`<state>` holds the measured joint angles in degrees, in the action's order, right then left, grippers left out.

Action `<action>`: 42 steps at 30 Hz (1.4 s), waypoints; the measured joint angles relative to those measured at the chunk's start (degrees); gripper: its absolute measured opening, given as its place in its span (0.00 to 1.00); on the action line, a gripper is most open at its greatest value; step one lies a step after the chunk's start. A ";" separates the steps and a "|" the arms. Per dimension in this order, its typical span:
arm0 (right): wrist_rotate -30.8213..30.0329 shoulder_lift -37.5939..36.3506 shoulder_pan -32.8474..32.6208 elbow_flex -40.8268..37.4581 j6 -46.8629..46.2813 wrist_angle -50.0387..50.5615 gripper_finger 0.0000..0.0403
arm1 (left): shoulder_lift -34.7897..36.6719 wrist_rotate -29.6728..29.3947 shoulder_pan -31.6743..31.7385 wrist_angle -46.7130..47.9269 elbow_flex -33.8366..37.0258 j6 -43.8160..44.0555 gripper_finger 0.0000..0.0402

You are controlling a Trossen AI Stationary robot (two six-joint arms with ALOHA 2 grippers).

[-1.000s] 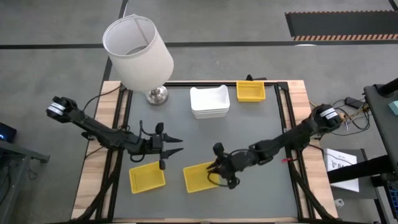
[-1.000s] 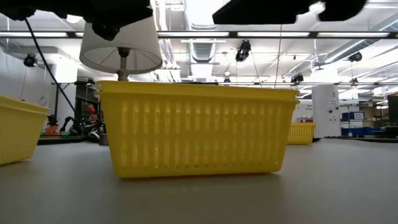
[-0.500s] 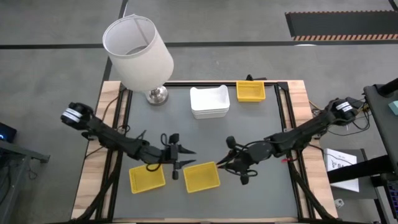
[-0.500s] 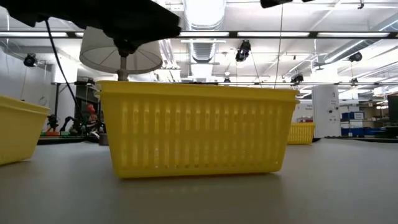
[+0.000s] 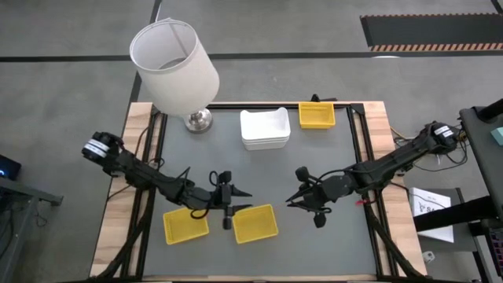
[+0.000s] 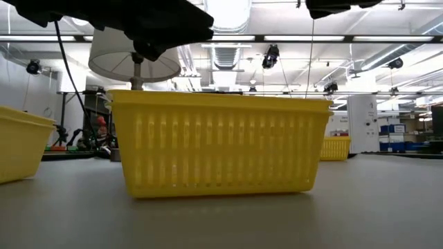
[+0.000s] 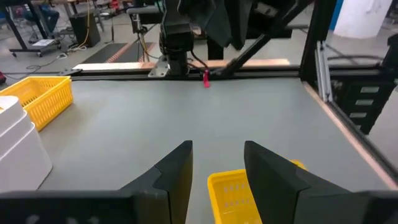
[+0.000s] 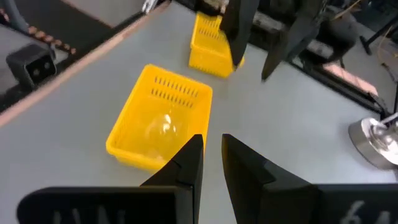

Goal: Stack baskets by color
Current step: Stack the yellow basket on the stacked yellow baskets

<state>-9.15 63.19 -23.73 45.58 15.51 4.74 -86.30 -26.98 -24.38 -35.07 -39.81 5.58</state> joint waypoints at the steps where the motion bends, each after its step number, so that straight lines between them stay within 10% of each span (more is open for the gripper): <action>1: -0.02 -0.48 0.00 -0.02 0.00 1.17 0.13 | 0.10 -0.04 0.00 -0.34 0.00 0.14 0.32; 12: -0.04 -3.14 0.00 -0.02 0.32 5.90 0.13 | 0.08 -0.07 -0.20 4.73 -3.13 6.53 0.32; 22: 0.00 -3.90 0.00 -0.02 0.85 7.37 0.13 | -2.10 4.00 -6.33 61.92 -23.66 35.47 0.32; 27: 0.02 -3.90 0.00 -0.02 0.94 7.53 0.13 | -3.77 10.61 -10.94 75.92 -30.01 44.01 0.32; 42: 0.07 -3.93 0.00 -0.02 -0.86 8.97 0.13 | -4.48 19.29 -14.99 86.56 -32.22 58.37 0.32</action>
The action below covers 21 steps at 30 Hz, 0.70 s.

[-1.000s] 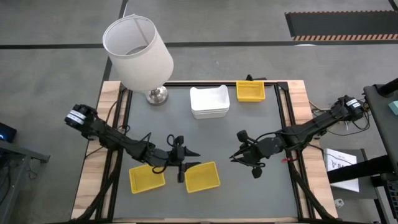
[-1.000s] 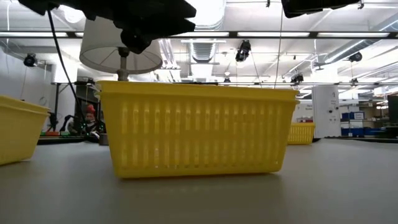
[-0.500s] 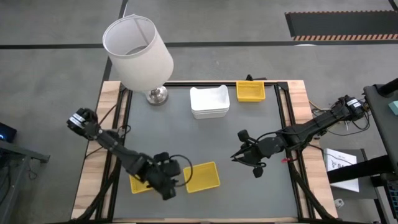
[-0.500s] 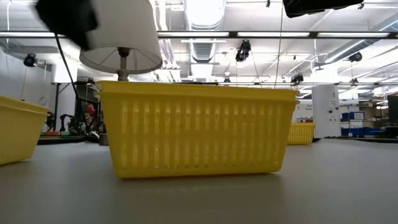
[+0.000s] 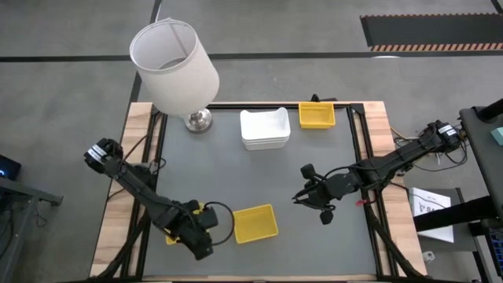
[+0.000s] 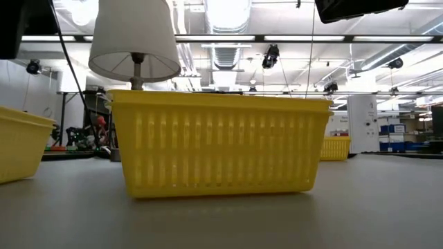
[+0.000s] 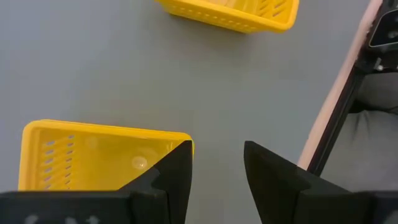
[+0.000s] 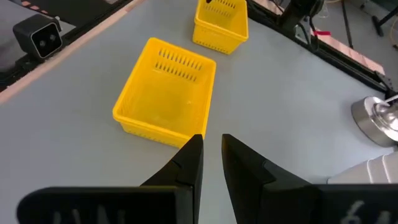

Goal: Stack baskets by color
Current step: Stack the yellow basket on the stacked yellow baskets

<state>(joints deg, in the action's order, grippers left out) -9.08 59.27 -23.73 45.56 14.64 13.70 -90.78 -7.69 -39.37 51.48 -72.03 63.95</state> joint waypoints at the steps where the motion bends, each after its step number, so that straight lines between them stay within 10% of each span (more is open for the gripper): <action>1: 0.00 0.00 0.00 0.00 -0.18 0.12 0.13 | 0.00 -0.11 -0.01 0.03 0.00 -0.01 0.32; 21: -28.28 -4.02 2.41 -0.55 -15.35 10.04 0.10 | 0.02 -13.06 4.75 -15.21 0.04 -27.13 0.32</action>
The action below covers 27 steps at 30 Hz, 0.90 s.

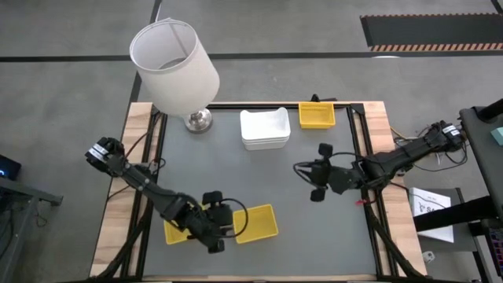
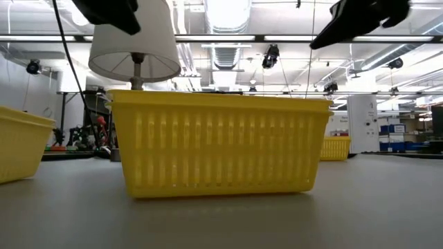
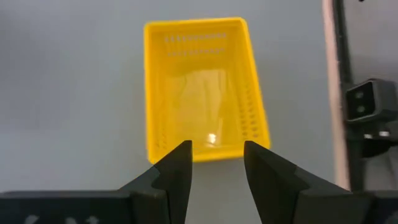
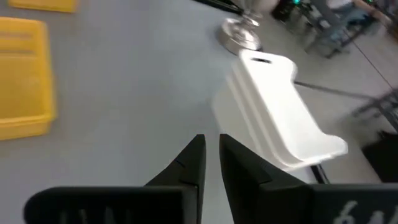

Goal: Stack baskets by color
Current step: Stack the yellow basket on the stacked yellow baskets

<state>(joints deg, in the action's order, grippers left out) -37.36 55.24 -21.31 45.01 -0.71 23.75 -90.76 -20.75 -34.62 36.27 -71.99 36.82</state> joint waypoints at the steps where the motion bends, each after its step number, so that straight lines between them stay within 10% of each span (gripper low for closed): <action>1: -0.09 0.00 1.23 0.00 0.01 -0.01 0.09 | 0.00 -0.61 0.18 0.03 0.01 -1.18 0.32; 6: 3.16 -1.14 10.85 1.86 1.31 3.20 0.03 | 0.09 -2.18 0.44 0.29 0.26 -5.90 0.32; 17: 35.37 0.69 53.74 3.37 4.43 6.06 0.03 | 1.65 -7.01 0.51 5.51 0.39 -7.88 0.32; 22: 56.07 6.94 68.96 3.26 8.97 5.43 0.10 | 2.07 -7.86 0.50 7.11 0.84 -7.35 0.32; 27: 59.82 14.70 74.07 3.26 20.15 5.42 0.22 | 3.56 -9.47 0.51 7.52 1.35 -7.28 0.32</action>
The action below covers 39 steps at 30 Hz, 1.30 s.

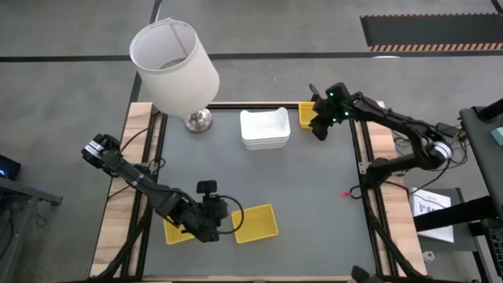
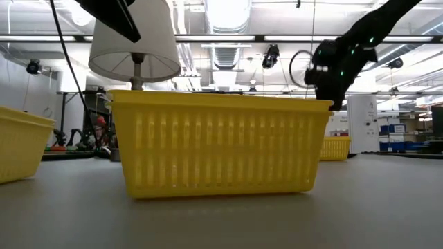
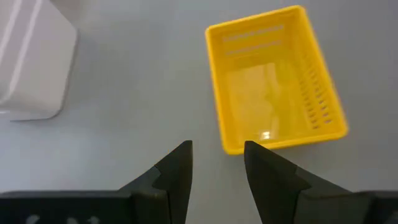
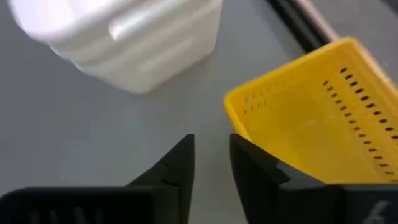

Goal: Stack baskets by color
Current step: Stack the yellow basket on the stacked yellow baskets

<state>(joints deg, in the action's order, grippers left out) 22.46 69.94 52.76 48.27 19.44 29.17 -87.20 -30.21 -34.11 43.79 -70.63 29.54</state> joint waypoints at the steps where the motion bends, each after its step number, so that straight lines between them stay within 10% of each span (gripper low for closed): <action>1: 0.03 1.42 0.15 0.00 1.88 -0.14 0.25 | 0.10 -0.38 0.00 0.44 0.04 0.01 0.32; 10: 0.00 8.05 0.17 -0.02 11.74 -6.54 0.34 | 1.35 -2.63 0.02 2.33 0.15 0.00 0.32; 39: -2.99 11.93 0.15 -0.04 19.09 -12.07 0.03 | 1.86 -4.40 0.02 4.33 0.15 0.09 0.32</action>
<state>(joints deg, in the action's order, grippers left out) 19.47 81.87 52.90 48.23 38.53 17.10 -85.34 -34.61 -34.09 48.12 -70.48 29.63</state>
